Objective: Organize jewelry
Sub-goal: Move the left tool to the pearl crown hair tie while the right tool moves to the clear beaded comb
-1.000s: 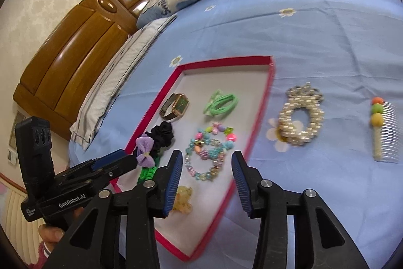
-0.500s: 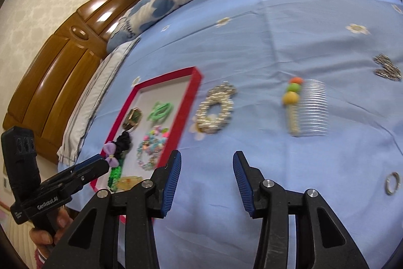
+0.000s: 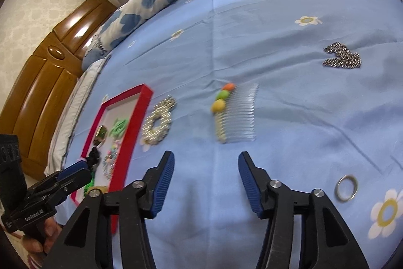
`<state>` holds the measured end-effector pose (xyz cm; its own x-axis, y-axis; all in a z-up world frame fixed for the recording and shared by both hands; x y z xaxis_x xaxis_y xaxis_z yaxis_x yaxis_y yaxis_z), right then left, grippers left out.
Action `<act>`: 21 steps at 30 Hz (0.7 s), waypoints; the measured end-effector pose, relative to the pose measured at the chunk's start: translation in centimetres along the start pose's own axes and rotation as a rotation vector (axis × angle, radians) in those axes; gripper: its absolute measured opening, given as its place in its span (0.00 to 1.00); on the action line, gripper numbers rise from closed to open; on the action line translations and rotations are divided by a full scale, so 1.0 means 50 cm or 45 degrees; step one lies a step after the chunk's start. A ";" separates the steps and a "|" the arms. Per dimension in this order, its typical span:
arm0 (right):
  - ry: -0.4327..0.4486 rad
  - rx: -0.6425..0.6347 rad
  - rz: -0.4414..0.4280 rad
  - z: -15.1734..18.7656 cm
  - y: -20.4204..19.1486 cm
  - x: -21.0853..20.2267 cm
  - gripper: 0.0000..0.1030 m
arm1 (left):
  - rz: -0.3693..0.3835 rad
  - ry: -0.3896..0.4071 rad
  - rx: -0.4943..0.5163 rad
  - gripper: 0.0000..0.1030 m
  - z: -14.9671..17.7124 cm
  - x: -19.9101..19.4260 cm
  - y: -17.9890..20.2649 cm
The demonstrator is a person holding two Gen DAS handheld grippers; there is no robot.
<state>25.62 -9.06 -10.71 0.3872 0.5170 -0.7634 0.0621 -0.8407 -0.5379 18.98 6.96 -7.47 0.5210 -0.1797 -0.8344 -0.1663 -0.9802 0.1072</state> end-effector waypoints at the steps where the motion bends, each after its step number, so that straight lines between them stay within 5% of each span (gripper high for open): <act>1: 0.003 -0.007 0.019 -0.007 0.003 0.007 0.65 | 0.000 -0.005 0.009 0.48 -0.005 0.006 0.002; 12: -0.024 -0.188 0.173 -0.043 -0.007 0.095 0.67 | -0.046 -0.108 0.171 0.48 -0.060 0.095 0.027; 14: -0.018 -0.196 0.197 -0.046 0.002 0.101 0.61 | -0.048 -0.123 0.190 0.48 -0.067 0.110 0.029; 16: 0.007 -0.204 0.231 -0.053 0.015 0.099 0.38 | -0.046 -0.138 0.210 0.48 -0.075 0.128 0.033; 21: 0.023 -0.127 0.122 -0.064 0.033 0.063 0.18 | -0.067 -0.206 0.254 0.48 -0.084 0.181 0.041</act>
<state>29.90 -9.34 -12.88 0.4123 0.4315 -0.8024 0.1152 -0.8983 -0.4239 26.89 2.96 -12.53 0.3953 -0.0979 -0.9133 -0.3125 -0.9493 -0.0335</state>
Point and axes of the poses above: each gripper's, at about its wrist camera, not at the fingertips, and x roughly the way its jaws point, y to its right, z to its underside, the point moved 7 cm from there along x, roughly the way its jaws point, and after that the axes turned 13 degrees about x, right-handed, at the moved point
